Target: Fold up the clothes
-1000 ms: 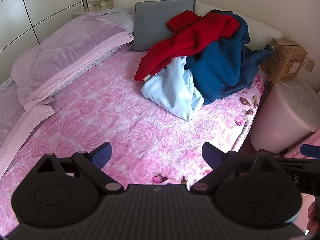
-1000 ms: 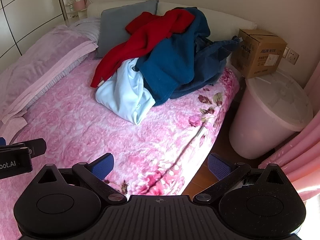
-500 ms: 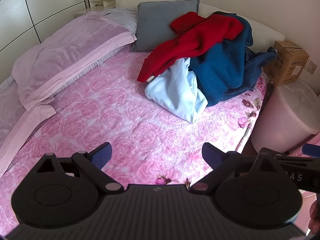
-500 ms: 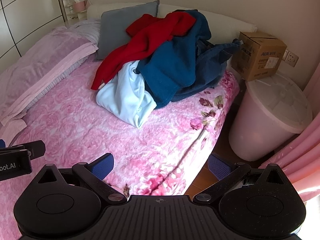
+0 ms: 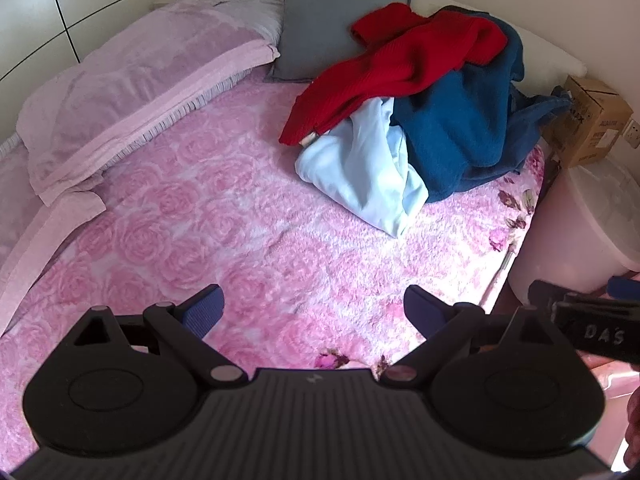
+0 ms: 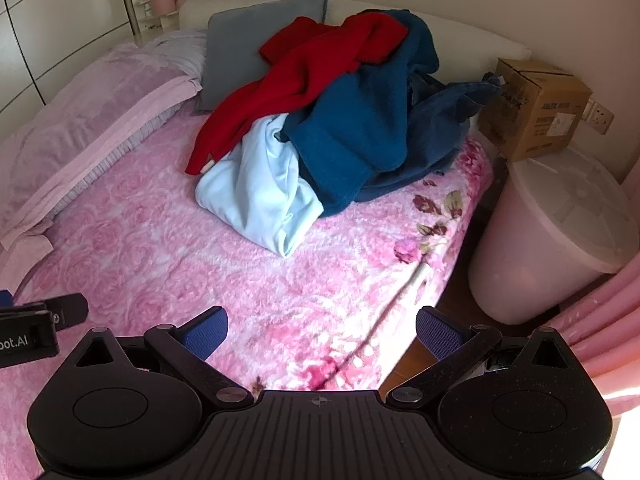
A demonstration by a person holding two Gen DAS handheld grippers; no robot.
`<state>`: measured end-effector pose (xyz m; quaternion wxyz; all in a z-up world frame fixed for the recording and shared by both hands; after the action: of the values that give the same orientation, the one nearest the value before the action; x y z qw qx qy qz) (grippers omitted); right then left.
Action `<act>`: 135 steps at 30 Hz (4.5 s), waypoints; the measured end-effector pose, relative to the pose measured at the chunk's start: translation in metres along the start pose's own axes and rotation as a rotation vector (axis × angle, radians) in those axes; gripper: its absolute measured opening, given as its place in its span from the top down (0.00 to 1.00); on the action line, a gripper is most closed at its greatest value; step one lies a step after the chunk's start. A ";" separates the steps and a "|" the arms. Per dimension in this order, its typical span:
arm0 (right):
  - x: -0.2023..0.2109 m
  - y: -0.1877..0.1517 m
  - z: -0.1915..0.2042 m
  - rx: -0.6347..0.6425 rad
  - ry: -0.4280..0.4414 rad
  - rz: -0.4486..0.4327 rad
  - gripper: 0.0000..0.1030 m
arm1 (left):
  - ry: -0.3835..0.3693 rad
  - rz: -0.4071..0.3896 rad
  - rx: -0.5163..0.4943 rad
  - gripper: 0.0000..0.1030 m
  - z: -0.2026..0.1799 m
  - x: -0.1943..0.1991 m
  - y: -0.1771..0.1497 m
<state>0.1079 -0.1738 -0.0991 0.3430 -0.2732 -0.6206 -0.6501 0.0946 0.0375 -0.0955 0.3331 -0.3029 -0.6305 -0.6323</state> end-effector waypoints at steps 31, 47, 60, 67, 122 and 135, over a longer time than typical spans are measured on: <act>-0.253 0.067 -0.066 -0.504 0.225 0.221 0.21 | -0.127 0.220 -0.012 0.19 -0.045 -0.268 0.089; -0.376 0.058 -0.081 -0.843 0.293 0.292 0.22 | -0.234 0.290 0.213 0.18 -0.053 -0.378 0.077; -0.387 0.055 -0.065 -0.854 0.442 0.343 0.96 | -0.322 0.199 0.404 0.86 -0.036 -0.386 0.067; -0.295 0.080 -0.028 -0.615 0.627 0.305 0.99 | -0.312 -0.004 0.361 0.88 -0.006 -0.284 0.075; -0.027 -0.031 0.159 0.824 0.819 0.368 0.28 | 0.544 0.090 0.823 0.69 0.039 0.125 -0.179; 0.013 -0.071 0.091 0.961 0.850 0.328 0.28 | 0.628 0.070 0.757 0.59 -0.020 0.151 -0.165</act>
<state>0.0374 -0.0850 -0.1252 0.7364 0.0999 -0.6024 -0.2913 -0.1272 0.0087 -0.0724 0.6150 0.0237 -0.6744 -0.4079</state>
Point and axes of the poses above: each gripper's, at about its wrist camera, not at the fingertips, and x roughly against the way its jaws point, z to its left, y to its top, the point moved 8 cm from there along -x, roughly the way its jaws point, and after that the axes turned 3 degrees about -z, right-handed, at the moved point
